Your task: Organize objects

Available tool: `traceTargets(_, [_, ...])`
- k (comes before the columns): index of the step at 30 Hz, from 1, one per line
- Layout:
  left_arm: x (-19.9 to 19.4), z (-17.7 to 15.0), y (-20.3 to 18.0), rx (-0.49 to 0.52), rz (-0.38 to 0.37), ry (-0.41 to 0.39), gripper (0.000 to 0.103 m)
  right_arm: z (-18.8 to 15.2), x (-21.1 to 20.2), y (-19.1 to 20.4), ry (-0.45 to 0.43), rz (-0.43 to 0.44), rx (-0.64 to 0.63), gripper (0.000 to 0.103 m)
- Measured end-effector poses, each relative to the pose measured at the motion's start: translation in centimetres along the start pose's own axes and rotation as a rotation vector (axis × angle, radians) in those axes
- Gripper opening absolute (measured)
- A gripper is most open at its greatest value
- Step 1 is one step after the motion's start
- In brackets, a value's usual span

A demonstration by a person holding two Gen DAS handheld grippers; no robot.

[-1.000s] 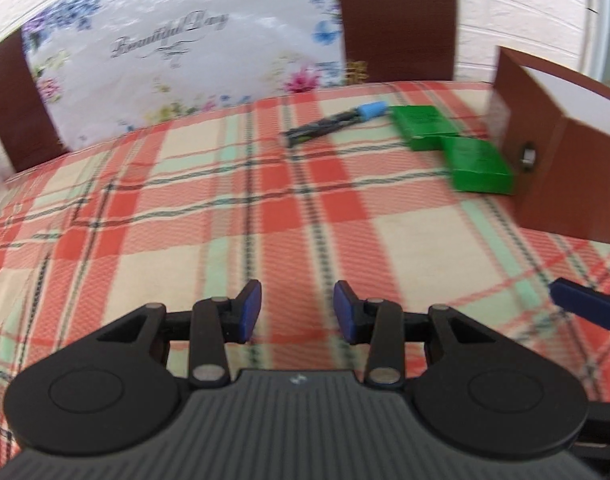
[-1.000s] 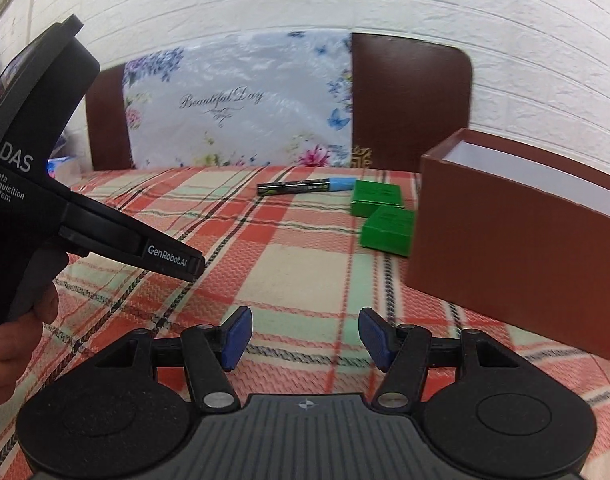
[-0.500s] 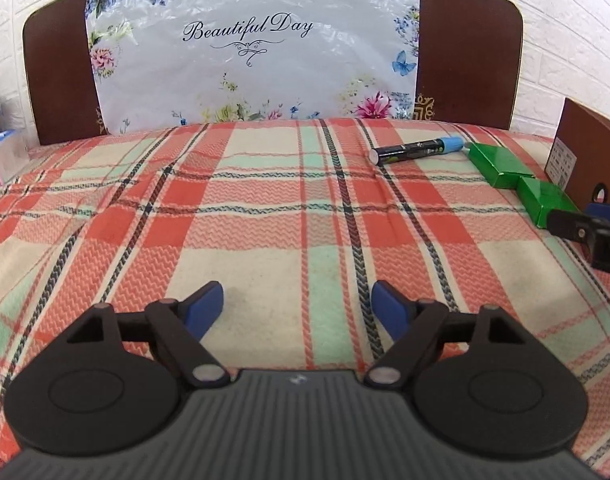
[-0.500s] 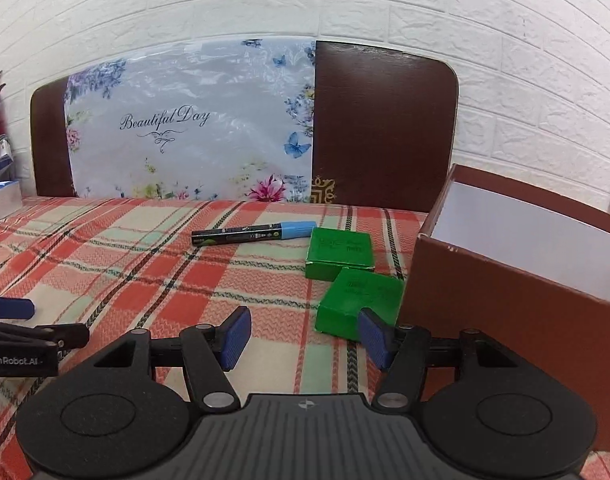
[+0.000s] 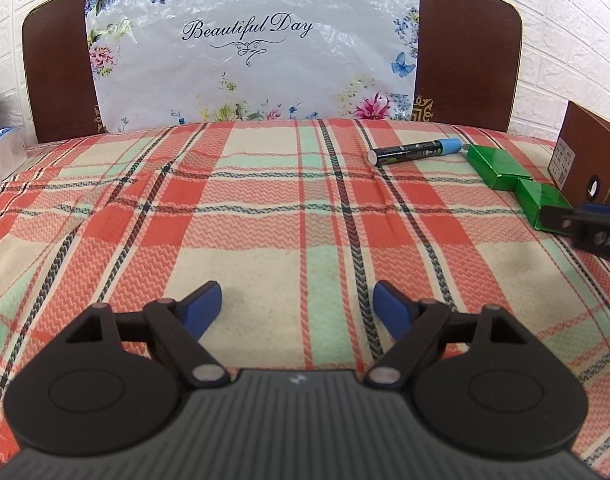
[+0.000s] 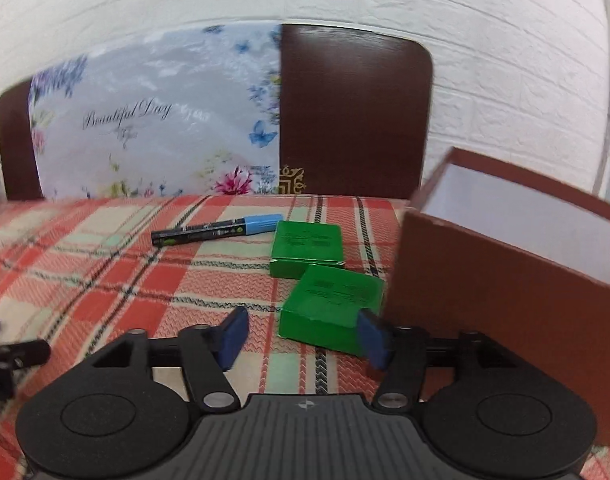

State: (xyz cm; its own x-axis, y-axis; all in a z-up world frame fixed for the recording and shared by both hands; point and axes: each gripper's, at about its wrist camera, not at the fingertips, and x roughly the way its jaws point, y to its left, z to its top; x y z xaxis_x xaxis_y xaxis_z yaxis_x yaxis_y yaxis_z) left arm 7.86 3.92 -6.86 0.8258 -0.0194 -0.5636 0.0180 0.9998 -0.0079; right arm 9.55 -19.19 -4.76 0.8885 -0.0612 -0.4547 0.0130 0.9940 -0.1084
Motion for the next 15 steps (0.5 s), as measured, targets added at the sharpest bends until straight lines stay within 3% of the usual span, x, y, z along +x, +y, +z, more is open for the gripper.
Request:
traceTargets(6, [0.1,0.0,0.0,-0.005,-0.016,0.001,0.088,1.1,4.0,0.2,0.073,-0.096,-0.094,0.064])
traceTargets(11, [0.1,0.0,0.2,-0.011,-0.026,-0.001,0.088,1.5,6.2,-2.0,0.146,-0.064,0.004,0.079])
traceTargets(13, [0.1,0.0,0.2,-0.014,-0.030,-0.001,0.088,1.1,6.2,-4.0,0.169,0.003,0.137,0.074])
traceTargets(14, [0.1,0.0,0.2,-0.016,-0.031,-0.001,0.089,1.0,5.6,-4.2,0.164,0.009,0.144,0.067])
traceTargets(15, [0.1,0.0,0.2,-0.015,-0.031,-0.001,0.089,0.7,4.9,-4.1,0.160,0.020,0.133,0.052])
